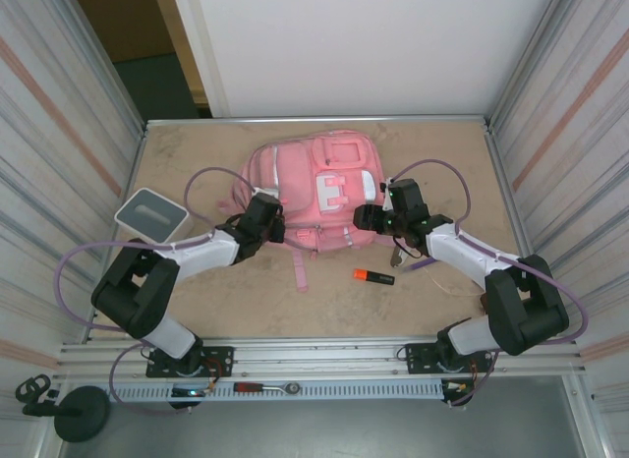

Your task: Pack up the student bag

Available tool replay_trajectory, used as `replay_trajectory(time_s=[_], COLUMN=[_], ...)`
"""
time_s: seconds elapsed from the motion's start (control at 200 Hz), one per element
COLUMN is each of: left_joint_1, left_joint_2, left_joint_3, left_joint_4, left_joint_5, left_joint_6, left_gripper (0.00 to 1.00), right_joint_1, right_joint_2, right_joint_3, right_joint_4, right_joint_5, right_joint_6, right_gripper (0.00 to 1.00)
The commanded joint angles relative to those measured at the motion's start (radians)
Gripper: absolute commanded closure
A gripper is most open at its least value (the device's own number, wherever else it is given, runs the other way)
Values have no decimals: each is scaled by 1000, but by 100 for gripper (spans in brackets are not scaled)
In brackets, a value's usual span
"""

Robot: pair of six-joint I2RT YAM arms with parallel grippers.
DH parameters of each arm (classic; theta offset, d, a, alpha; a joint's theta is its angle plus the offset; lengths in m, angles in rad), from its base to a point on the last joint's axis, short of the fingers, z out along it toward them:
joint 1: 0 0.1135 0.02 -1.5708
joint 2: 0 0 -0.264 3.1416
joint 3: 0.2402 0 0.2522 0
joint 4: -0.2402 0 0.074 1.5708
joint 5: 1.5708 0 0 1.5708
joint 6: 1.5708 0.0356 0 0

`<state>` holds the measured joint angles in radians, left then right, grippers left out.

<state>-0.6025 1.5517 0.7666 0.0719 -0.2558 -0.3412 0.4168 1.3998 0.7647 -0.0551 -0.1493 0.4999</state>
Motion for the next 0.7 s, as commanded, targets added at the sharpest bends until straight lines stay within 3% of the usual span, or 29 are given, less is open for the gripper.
replay_trajectory(time_s=[0.0,0.245,0.381,0.506,0.626,0.696], left_joint_1=[-9,-9,-9,2,14,14], left_joint_2=[-37,-30,-19,9,16,-6], left_joint_3=[-40,-55,-60,-57,-59,-73], left_joint_4=[-17,-3,11,29,65,90], left_joint_5=[31,48,43,39,61,75], left_joint_6=[-39,-47,-52,-50,-32,-20], left_gripper=[75,81,74,73,82,93], right_joint_1=[-10,-18,-18,-18,-9,22], right_joint_2=[-29,-37,-35,-41,-59,-75], right_joint_3=[8,5,6,7,13,20], right_joint_4=[-24,-28,-26,-25,-20,-14], right_joint_5=[27,26,22,11,-19,-19], right_joint_6=[-30,-31,-29,-21,2,22], right_gripper=[32,32,32,32,32,32])
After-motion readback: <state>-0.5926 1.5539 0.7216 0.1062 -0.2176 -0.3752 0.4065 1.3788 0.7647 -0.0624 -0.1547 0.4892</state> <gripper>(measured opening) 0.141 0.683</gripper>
